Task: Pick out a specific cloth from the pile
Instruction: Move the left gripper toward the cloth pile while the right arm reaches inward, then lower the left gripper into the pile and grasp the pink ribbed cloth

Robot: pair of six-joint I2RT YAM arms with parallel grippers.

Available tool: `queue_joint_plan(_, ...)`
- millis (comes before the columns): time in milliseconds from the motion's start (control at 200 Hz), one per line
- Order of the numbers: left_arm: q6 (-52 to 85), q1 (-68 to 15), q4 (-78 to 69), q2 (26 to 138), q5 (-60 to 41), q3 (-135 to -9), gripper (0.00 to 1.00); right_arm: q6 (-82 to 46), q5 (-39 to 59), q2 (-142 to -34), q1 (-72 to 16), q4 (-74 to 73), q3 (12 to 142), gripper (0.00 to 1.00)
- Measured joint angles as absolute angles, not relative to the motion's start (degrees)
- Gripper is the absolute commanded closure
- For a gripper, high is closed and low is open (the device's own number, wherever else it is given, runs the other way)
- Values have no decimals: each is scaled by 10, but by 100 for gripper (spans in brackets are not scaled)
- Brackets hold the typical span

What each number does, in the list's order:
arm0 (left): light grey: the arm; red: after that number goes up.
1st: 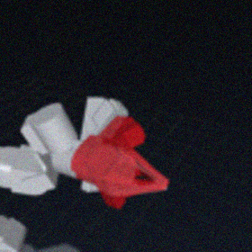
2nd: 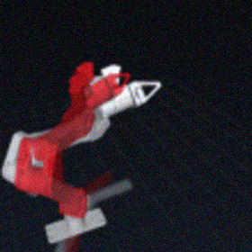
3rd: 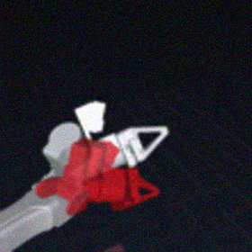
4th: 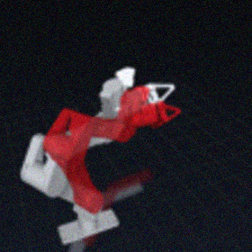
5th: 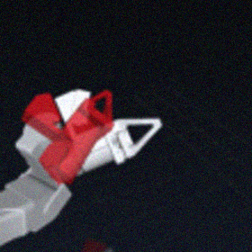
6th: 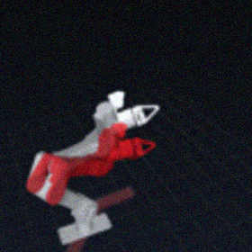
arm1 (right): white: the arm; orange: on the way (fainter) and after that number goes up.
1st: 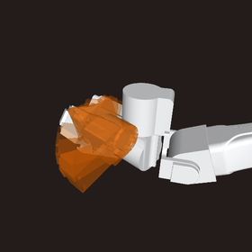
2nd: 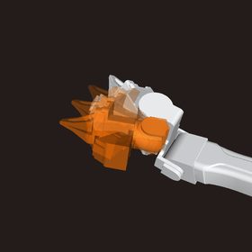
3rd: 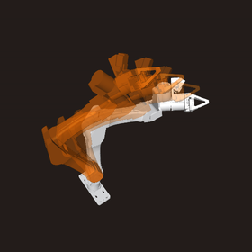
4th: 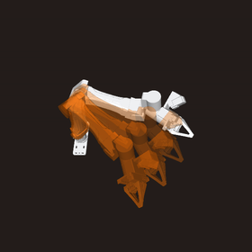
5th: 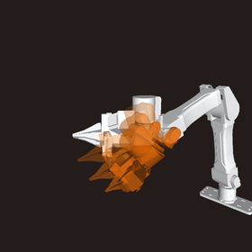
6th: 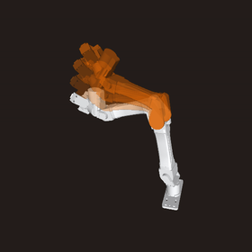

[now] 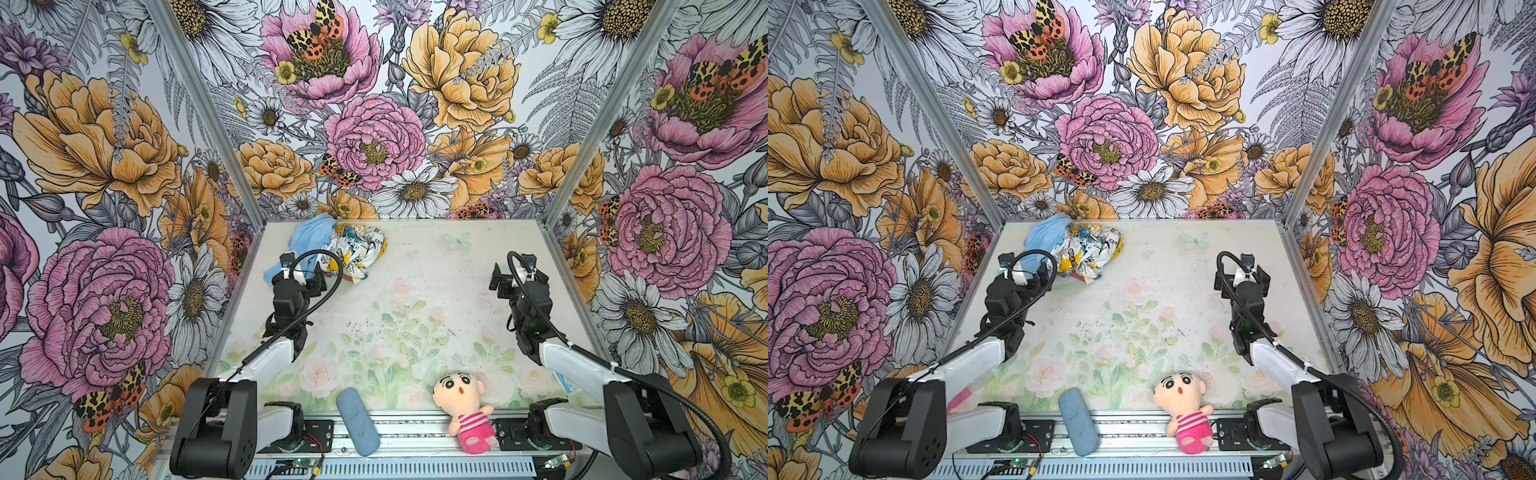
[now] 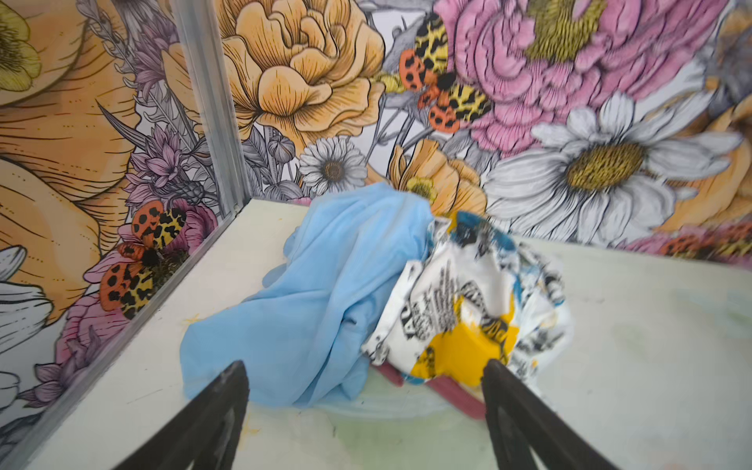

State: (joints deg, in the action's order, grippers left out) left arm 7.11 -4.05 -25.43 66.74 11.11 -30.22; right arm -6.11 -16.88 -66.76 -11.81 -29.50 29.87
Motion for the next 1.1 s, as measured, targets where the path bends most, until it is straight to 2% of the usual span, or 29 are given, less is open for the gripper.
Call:
queue_joint_plan(105,142,-32,-169,668,78,-368,29,-84,-149,-668,-182,-230,401,0)
queue_joint_plan(200,197,-34,-117,717,22,-389,46,-96,-128,-689,-263,-206,448,1)
queue_joint_plan(290,240,-52,-70,783,-13,-391,49,-105,-99,-708,-324,-218,433,1)
queue_joint_plan(440,294,-102,-26,860,-23,-396,58,-109,-64,-741,-375,-256,367,0)
queue_joint_plan(611,371,-120,-72,910,-6,-402,63,-96,-47,-775,-406,-280,349,1)
queue_joint_plan(826,493,-133,-232,993,26,-374,70,-77,-42,-780,-417,-312,349,1)
queue_joint_plan(1101,578,-158,-316,1053,86,-379,70,-65,-42,-780,-417,-321,349,1)
